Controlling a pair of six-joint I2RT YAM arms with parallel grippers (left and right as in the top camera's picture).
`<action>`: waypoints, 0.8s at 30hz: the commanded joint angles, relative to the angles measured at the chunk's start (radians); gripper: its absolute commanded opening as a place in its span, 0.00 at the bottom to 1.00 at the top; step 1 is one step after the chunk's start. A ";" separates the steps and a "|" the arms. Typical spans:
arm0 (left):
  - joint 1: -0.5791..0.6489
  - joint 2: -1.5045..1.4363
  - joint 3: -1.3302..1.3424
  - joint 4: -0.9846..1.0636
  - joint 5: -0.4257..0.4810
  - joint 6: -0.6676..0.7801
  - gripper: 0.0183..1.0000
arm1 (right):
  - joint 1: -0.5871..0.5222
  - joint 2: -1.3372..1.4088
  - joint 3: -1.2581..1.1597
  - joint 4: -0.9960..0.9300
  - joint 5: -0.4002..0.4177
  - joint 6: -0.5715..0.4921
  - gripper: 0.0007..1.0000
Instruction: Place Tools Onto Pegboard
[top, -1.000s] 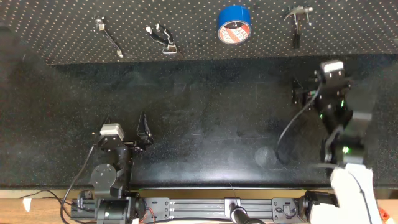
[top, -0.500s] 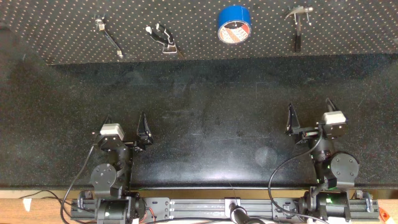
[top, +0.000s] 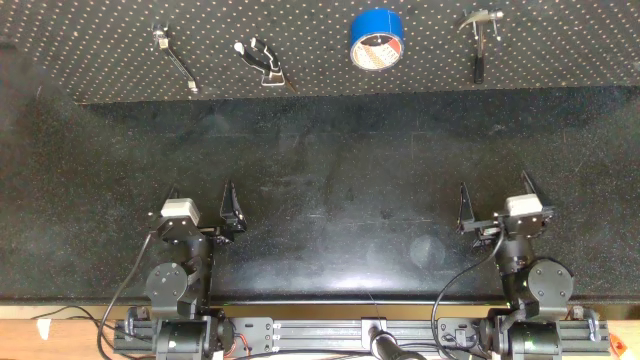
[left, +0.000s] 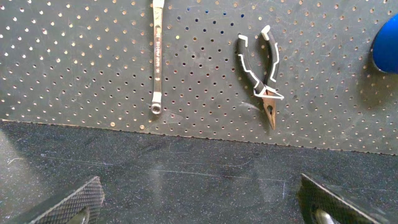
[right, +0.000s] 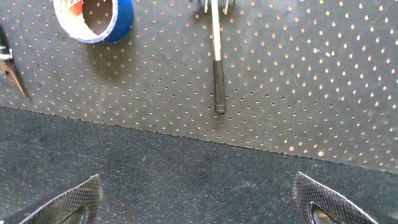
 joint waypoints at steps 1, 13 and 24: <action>0.005 -0.010 -0.002 -0.006 0.014 0.016 1.00 | -0.015 -0.013 -0.002 -0.010 0.020 -0.047 1.00; 0.005 -0.010 -0.002 -0.006 0.014 0.016 1.00 | -0.020 -0.013 -0.002 -0.007 0.019 -0.047 1.00; 0.005 -0.010 -0.002 -0.006 0.014 0.016 1.00 | -0.020 -0.013 -0.002 -0.007 0.019 -0.047 1.00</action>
